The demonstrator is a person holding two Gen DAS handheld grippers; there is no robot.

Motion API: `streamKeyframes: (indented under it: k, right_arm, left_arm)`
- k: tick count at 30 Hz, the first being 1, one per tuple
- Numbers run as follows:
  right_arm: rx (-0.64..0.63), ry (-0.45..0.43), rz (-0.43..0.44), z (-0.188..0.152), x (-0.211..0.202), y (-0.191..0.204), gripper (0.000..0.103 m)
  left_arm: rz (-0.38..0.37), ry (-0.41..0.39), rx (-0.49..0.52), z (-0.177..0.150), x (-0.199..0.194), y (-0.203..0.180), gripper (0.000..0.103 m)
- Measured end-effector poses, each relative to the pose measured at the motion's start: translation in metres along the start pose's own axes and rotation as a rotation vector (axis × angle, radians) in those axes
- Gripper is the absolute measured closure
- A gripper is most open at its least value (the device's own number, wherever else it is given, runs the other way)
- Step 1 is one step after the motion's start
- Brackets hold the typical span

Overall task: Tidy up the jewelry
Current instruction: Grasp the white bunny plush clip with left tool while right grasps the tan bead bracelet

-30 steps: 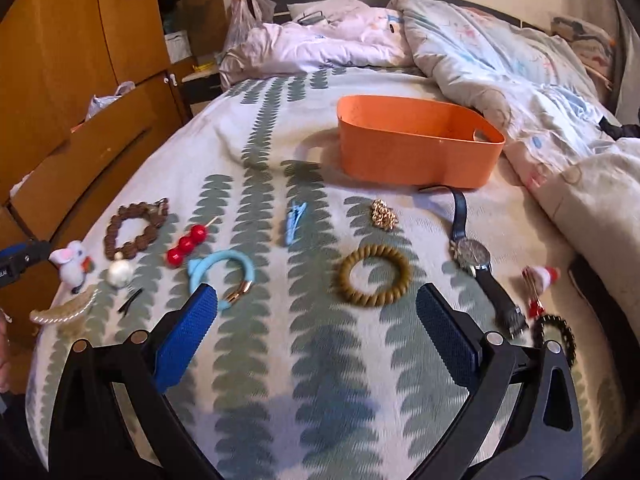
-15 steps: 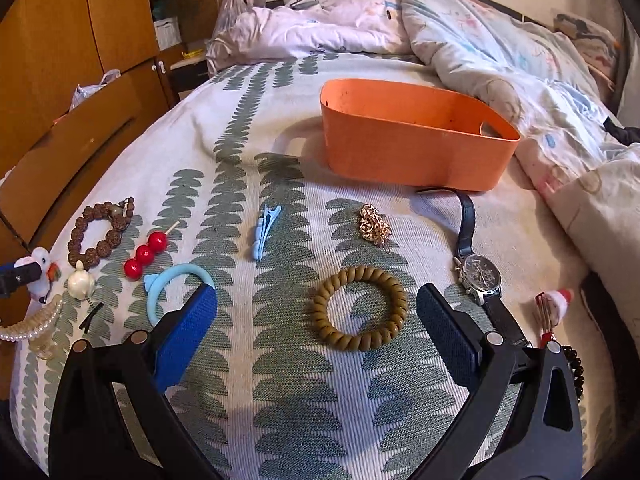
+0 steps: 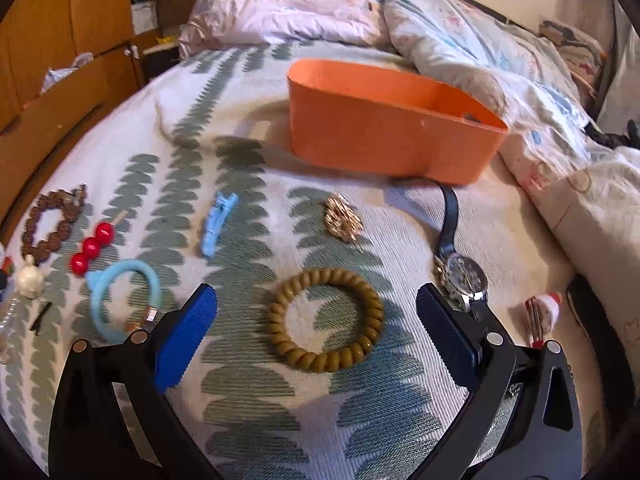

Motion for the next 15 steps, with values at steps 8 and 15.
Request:
streamKeyframes:
  k: [8,15]
  right_arm:
    - [0.012,0.034,0.004,-0.0036,0.0048,-0.0025,0.02]
    - [0.008,0.036,0.013,-0.0038,0.0019,0.0016,0.035]
  left_arm:
    - [0.006,-0.015,0.027,-0.0024,-0.0004,-0.0064,0.017]
    - [-0.03,0.027,0.016,-0.0059,0.0059,-0.0062,0.046]
Point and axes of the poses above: each gripper's, at about its wrist camera, not at the fingertips, and x roughly the way its jaws point, y to its left, z to its top, the point moved 5 cm from there along x, roughly the way its jaws point, and after that the axes turned 1 degree about -x, right-handed, at the moved point
